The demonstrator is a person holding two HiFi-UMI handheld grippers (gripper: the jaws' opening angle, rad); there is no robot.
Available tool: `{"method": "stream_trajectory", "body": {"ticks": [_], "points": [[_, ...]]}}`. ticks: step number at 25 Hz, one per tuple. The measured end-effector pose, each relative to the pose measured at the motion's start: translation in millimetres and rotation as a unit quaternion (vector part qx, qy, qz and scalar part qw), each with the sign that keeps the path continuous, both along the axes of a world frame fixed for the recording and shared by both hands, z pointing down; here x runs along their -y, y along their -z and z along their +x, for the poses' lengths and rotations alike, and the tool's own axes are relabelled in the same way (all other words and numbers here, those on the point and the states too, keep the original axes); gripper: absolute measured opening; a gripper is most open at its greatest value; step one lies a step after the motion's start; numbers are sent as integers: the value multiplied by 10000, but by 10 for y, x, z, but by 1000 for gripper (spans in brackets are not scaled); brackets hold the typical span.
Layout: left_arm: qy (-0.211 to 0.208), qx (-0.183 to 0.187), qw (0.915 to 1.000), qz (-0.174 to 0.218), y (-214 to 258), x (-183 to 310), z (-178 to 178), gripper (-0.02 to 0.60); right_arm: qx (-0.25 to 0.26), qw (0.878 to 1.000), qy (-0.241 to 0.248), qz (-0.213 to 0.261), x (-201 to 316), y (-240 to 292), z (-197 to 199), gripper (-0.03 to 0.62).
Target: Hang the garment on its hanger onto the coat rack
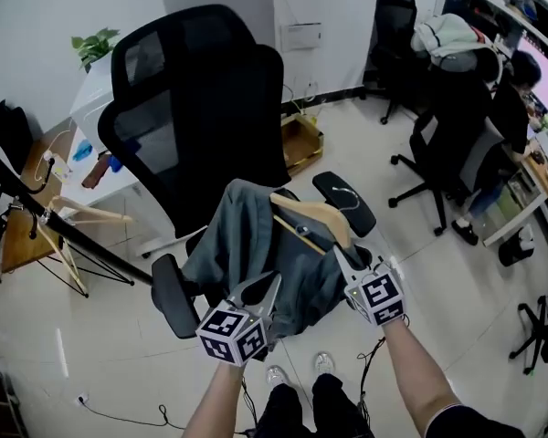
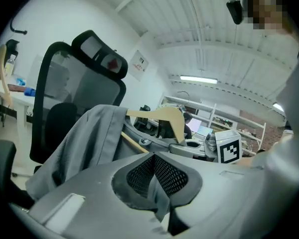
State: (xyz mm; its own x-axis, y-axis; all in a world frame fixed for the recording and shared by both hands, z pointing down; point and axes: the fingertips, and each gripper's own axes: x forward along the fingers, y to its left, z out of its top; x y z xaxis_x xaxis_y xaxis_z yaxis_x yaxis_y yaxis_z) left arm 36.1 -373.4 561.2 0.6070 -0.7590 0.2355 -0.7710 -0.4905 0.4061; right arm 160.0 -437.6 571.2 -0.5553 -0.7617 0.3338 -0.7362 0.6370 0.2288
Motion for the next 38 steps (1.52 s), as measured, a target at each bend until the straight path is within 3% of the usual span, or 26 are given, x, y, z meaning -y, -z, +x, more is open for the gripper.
{"method": "stream_trajectory", "body": {"ticks": [6, 10, 17, 25, 33, 38], "points": [[-218, -71, 9974, 688, 777, -104, 61, 2, -45, 9960, -142, 877, -279, 1051, 115, 40], [-167, 77, 9940, 1077, 1209, -252, 154, 2, -46, 9906, -102, 1364, -518, 1620, 315, 40], [291, 479, 9849, 1636, 1927, -692, 217, 2, 59, 9836, 285, 1781, -1090, 2226, 647, 40], [837, 742, 9715, 2090, 2457, -1647, 444, 2, 129, 9686, 851, 2333, -1839, 2762, 1030, 40], [1459, 864, 9607, 2199, 2717, -2241, 98, 2, 45, 9488, 1769, 2617, -2462, 3205, 696, 40], [1698, 926, 9517, 2386, 2947, -2609, -125, 2, 379, 9359, 2346, 2599, -2741, 3431, 326, 40]]}}
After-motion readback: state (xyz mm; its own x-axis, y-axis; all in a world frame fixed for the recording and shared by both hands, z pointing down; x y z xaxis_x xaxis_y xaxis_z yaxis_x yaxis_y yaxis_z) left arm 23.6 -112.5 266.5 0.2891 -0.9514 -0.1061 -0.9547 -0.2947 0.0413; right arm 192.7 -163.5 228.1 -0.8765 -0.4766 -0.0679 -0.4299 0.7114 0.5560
